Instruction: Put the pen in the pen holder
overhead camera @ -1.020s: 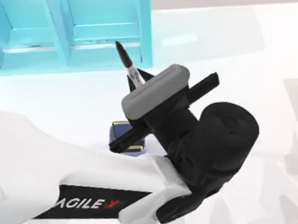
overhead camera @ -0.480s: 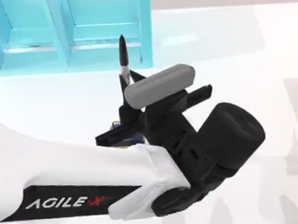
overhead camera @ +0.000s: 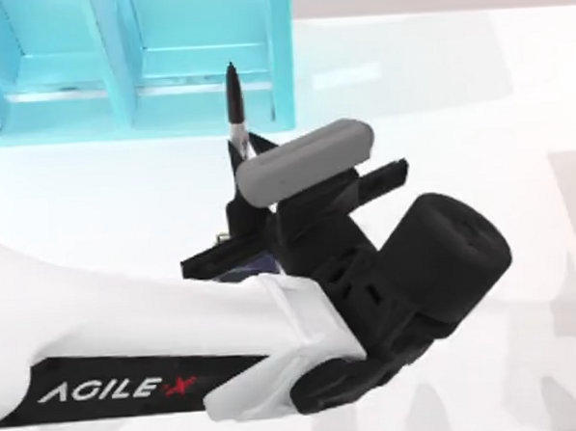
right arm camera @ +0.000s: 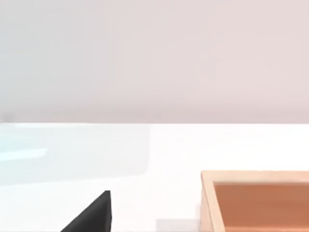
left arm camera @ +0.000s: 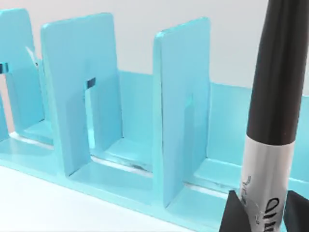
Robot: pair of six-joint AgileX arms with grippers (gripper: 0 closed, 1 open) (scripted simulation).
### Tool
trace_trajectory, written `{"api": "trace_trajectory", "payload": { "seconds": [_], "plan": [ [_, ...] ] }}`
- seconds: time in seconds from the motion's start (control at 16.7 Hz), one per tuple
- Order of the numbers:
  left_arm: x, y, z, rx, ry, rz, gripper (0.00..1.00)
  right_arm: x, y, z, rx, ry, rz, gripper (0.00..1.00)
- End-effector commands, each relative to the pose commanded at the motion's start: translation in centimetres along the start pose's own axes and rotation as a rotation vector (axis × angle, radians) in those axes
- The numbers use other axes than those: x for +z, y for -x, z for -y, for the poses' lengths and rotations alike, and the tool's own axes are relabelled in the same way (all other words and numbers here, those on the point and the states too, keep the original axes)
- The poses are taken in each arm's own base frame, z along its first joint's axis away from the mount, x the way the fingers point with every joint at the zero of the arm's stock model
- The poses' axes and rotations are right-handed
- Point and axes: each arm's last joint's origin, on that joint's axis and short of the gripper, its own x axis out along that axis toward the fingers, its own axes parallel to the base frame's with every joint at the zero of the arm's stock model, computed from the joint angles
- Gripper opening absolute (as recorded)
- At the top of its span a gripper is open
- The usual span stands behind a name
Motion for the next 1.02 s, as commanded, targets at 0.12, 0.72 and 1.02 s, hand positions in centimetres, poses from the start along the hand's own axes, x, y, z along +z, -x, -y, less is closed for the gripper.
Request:
{"api": "trace_trajectory", "payload": {
  "seconds": [0.12, 0.72, 1.02],
  "plan": [
    [0.00, 0.00, 0.00, 0.000, 0.000, 0.000, 0.30, 0.00, 0.00, 0.00, 0.000, 0.000, 0.000, 1.00],
    [0.00, 0.00, 0.00, 0.000, 0.000, 0.000, 1.00, 0.00, 0.00, 0.00, 0.000, 0.000, 0.000, 1.00],
    [0.00, 0.00, 0.00, 0.000, 0.000, 0.000, 1.00, 0.00, 0.00, 0.00, 0.000, 0.000, 0.000, 1.00]
  ]
}}
